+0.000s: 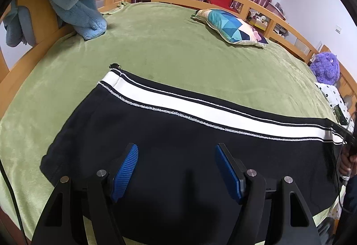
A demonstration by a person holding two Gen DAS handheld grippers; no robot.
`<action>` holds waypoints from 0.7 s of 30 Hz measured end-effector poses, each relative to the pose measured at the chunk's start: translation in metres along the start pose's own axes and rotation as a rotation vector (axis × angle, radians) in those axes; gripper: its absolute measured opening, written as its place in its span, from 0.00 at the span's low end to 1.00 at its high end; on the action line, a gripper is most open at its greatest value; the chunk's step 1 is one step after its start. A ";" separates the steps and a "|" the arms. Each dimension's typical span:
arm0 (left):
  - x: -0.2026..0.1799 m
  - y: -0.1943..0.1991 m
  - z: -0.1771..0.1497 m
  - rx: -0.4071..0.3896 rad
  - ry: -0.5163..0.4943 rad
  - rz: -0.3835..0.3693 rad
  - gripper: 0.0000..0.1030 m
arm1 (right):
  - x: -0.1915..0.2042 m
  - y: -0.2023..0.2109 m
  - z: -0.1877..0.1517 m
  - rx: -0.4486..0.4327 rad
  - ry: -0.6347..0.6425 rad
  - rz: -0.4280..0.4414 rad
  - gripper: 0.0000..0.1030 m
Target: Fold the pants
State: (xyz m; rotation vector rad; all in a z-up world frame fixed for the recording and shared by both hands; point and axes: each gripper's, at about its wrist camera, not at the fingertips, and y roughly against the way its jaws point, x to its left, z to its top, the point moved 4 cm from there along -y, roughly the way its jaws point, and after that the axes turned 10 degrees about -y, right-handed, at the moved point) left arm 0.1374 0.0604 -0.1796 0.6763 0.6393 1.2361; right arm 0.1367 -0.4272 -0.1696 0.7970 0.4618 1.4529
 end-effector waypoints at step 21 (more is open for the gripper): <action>0.054 -0.016 -0.070 0.113 0.050 0.065 0.68 | 0.019 0.010 -0.085 0.086 -0.105 -0.092 0.58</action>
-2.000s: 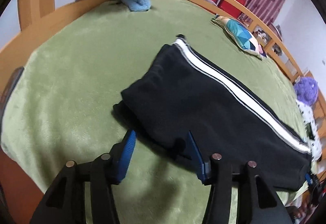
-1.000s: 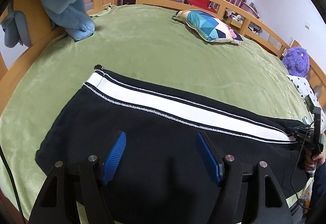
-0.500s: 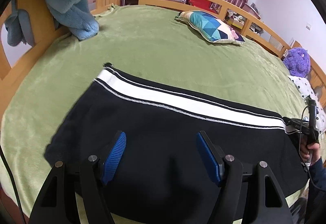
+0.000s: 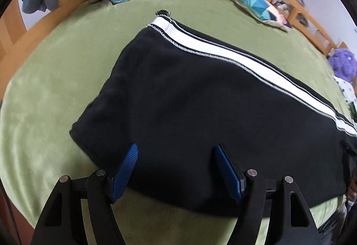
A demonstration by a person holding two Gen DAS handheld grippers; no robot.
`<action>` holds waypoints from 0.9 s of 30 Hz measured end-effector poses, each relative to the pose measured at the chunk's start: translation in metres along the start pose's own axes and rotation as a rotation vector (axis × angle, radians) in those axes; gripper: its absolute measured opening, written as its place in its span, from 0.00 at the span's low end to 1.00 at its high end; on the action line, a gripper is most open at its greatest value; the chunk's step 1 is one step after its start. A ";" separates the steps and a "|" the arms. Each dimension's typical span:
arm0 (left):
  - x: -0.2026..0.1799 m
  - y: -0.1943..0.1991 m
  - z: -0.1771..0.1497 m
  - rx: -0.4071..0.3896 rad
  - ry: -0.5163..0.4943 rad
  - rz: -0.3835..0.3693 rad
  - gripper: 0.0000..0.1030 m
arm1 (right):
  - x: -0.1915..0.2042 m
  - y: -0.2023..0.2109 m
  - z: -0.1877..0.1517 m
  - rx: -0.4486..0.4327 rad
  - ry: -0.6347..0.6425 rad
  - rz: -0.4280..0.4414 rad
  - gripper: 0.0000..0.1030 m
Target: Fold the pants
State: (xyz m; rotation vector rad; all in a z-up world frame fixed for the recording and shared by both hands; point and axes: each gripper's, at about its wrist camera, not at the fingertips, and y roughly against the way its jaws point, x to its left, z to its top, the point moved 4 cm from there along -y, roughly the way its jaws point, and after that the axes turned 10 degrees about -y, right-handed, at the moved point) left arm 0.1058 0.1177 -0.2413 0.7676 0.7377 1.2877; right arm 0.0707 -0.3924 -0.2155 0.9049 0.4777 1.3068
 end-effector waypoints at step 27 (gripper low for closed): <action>0.082 -0.007 0.012 -0.145 0.393 -0.151 0.17 | 0.022 0.061 -0.079 0.005 -0.236 -0.047 0.58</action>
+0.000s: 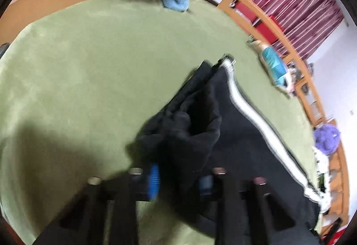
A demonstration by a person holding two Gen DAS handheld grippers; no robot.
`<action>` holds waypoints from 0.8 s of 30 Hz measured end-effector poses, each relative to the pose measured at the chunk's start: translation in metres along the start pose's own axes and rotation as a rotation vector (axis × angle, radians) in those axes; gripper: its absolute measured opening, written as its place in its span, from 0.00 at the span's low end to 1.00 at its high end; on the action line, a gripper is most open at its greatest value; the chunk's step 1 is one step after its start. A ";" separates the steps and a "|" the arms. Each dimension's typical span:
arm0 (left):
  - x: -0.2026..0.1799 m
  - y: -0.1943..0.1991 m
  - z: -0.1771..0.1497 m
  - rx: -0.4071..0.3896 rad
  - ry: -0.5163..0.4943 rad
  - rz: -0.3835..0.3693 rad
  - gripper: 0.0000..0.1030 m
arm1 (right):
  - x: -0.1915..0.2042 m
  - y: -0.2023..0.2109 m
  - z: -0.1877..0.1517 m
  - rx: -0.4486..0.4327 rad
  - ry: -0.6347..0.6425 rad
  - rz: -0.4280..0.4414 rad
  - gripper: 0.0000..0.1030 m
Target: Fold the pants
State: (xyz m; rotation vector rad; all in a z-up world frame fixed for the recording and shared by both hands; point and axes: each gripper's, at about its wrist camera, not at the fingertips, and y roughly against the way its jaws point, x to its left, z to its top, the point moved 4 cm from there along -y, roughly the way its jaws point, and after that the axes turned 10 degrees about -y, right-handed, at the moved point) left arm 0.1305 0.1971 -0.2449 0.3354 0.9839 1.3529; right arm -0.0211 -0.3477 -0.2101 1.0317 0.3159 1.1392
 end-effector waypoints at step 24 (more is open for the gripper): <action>-0.374 0.060 -0.098 -0.069 -0.786 -0.103 0.10 | -0.074 0.069 0.009 -0.169 -0.055 0.093 0.58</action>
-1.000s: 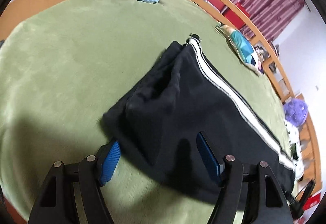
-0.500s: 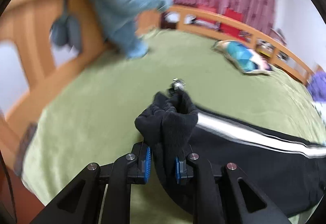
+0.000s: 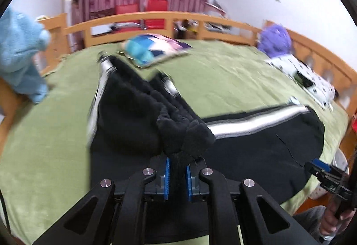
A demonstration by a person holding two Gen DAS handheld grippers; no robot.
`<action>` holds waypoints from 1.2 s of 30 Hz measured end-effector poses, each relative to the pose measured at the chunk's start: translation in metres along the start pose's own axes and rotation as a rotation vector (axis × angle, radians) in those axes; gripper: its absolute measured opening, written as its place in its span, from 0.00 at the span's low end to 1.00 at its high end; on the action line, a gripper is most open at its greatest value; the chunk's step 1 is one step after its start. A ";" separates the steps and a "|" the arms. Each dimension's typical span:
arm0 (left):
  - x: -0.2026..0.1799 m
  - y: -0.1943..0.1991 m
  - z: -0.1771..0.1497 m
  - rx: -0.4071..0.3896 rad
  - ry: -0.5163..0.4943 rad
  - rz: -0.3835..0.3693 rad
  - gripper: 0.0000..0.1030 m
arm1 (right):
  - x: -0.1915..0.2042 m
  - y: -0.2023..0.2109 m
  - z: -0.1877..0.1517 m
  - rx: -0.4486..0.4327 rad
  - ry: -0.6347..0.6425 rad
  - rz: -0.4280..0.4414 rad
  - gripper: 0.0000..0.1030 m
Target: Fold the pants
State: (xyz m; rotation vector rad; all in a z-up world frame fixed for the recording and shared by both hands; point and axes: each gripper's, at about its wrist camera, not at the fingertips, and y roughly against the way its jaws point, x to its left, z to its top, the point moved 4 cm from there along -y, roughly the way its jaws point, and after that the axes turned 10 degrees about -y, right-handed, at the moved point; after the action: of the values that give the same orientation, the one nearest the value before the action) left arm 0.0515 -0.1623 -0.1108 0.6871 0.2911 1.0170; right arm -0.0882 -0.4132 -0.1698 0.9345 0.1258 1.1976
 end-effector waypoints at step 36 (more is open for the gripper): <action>0.146 0.015 -0.140 0.137 0.319 -0.051 0.63 | 0.127 -0.052 -0.041 0.204 0.060 0.368 0.08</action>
State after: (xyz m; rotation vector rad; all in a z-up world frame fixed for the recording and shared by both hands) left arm 0.0423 0.0223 -0.1946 0.6356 0.6579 1.0642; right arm -0.0211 -0.2877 -0.1829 1.1329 0.1294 1.5748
